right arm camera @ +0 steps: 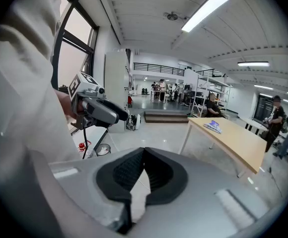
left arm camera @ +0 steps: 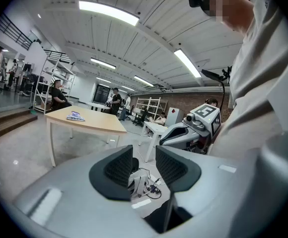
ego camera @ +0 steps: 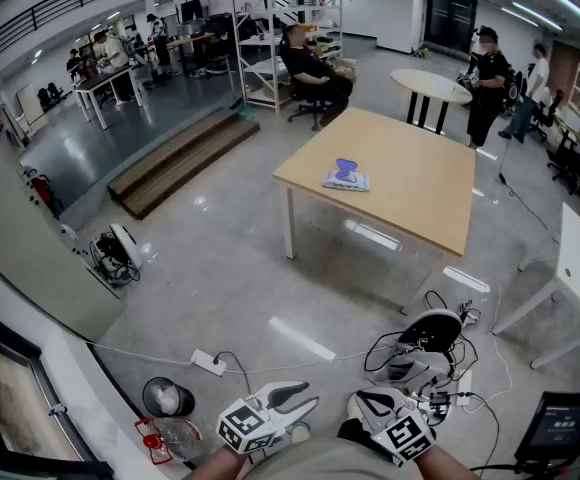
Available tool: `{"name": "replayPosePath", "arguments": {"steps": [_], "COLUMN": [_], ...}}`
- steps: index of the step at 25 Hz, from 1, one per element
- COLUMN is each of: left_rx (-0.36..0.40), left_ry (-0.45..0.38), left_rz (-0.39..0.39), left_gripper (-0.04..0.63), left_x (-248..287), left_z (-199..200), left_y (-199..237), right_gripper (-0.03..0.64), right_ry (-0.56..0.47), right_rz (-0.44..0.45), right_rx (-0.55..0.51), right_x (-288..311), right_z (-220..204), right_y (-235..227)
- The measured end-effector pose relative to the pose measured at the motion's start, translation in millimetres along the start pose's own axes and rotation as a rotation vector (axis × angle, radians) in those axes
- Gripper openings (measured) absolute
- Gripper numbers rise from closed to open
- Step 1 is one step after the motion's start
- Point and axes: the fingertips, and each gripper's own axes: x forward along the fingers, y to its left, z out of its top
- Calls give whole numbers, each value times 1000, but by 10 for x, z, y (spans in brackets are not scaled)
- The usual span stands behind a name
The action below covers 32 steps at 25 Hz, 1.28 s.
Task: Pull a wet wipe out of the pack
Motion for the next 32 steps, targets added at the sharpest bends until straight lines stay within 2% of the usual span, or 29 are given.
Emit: {"name": "replayPosePath", "arguments": {"steps": [5, 13, 20, 26, 32], "left_rx": [24, 40, 36, 97, 49], "left_ry": [-1, 24, 37, 28, 17], "left_rz": [21, -26, 54, 41, 180], "left_gripper": [149, 146, 140, 140, 136], "left_x": [53, 380, 823, 1499, 1695], "left_z": [8, -64, 27, 236, 154], "left_y": [26, 25, -38, -149, -305], "right_gripper": [3, 3, 3, 3, 2], "right_ry": [-15, 16, -8, -51, -47], "right_rz": [20, 25, 56, 30, 73], "right_rx": [-23, 7, -36, -27, 5], "right_x": [43, 9, -228, -530, -851], "right_z": [22, -191, -308, -554, -1115], "right_y": [-64, -134, -582, -1206, -1441]}}
